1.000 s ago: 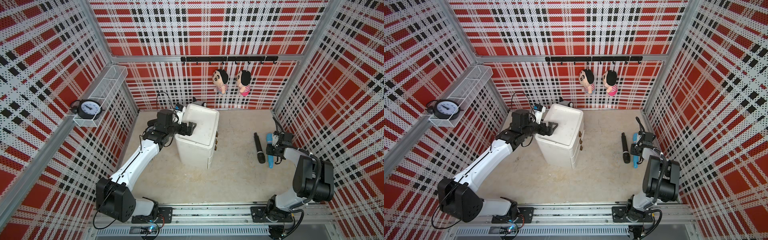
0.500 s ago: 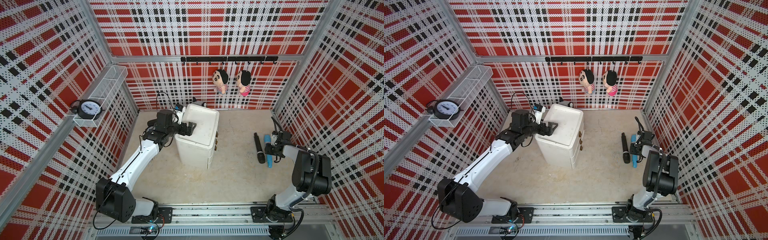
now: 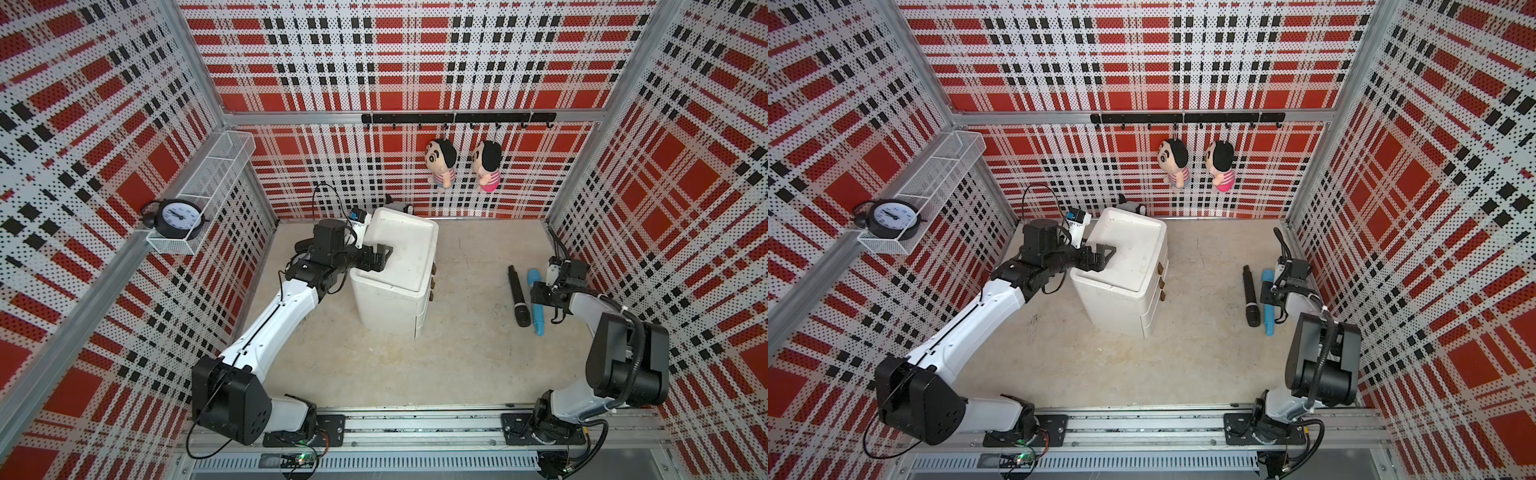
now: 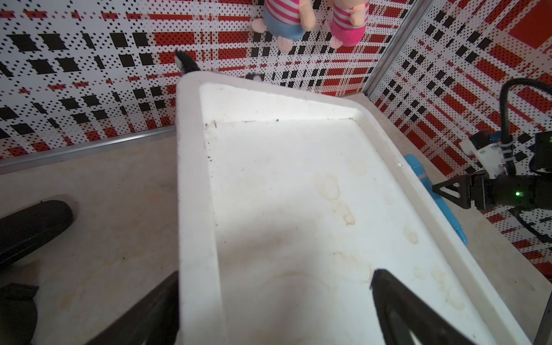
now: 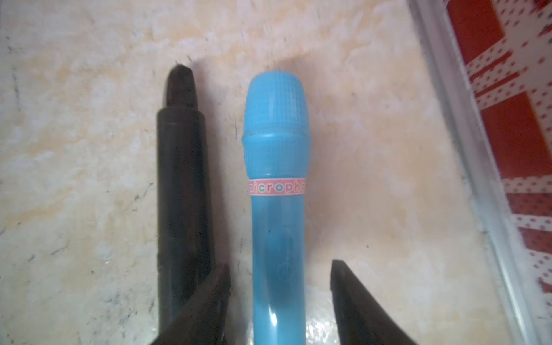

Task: Take the microphone out of the drawer
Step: Place the microphone at the center of the board.

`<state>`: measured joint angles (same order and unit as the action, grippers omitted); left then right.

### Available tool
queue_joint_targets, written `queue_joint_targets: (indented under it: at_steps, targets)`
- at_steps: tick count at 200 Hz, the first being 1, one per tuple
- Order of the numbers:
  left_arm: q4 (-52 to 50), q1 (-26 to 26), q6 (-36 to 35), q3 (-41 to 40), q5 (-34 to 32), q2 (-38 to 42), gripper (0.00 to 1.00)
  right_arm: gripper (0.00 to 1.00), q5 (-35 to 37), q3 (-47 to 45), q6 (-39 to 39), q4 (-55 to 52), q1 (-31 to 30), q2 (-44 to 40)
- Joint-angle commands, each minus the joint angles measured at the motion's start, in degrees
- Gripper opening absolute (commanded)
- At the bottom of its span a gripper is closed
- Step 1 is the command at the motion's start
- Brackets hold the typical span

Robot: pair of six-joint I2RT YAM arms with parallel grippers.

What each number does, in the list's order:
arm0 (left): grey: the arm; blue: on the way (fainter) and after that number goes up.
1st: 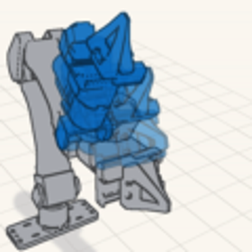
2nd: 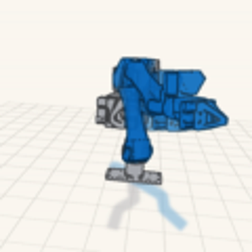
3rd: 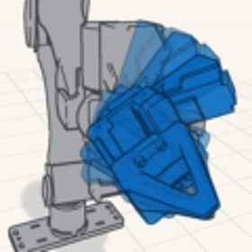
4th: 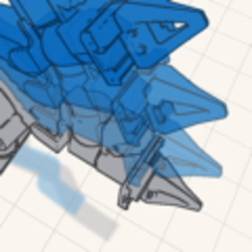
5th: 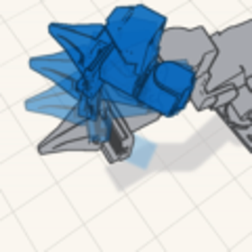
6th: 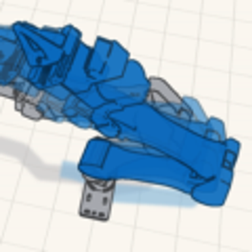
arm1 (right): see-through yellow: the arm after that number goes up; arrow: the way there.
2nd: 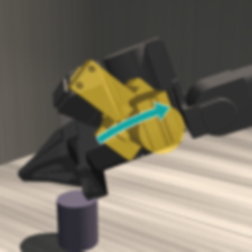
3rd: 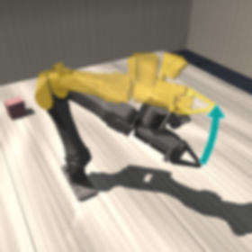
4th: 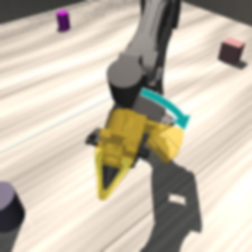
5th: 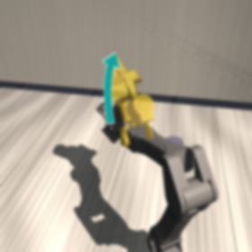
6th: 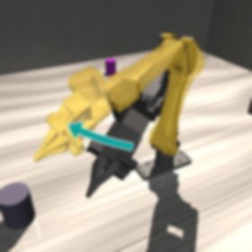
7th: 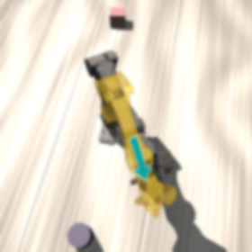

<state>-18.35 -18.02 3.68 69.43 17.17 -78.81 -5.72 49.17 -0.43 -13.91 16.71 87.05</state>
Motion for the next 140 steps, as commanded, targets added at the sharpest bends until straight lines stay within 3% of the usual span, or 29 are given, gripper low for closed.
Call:
queue_joint_targets:
  at_steps: [1,4,8,71,104,140]
  targets:
    - [1.12,0.54,-0.65,-0.79,1.36,0.65,0.98,0.90,-1.67,1.92,-0.28,-0.91,0.25,-3.81]
    - [1.12,0.53,-0.64,-0.72,1.44,0.67,0.98,0.99,-2.26,2.09,-0.20,-1.10,0.25,-4.09]
    - [1.12,0.57,-0.64,-0.70,1.53,0.58,0.98,1.00,-3.00,2.19,-0.11,-1.20,0.26,-4.48]
    - [1.30,0.57,-0.31,-0.61,1.82,0.57,0.98,1.00,-16.29,-1.08,-2.73,4.51,-1.94,-10.00]
    - [1.35,0.62,-0.16,-0.50,2.08,0.49,0.98,1.00,-18.67,-2.44,-3.45,7.41,-8.50,-10.44]
    - [1.40,0.53,-0.08,-0.42,2.38,0.27,0.98,1.00,-26.21,-4.36,-7.16,13.74,-14.66,-6.38]
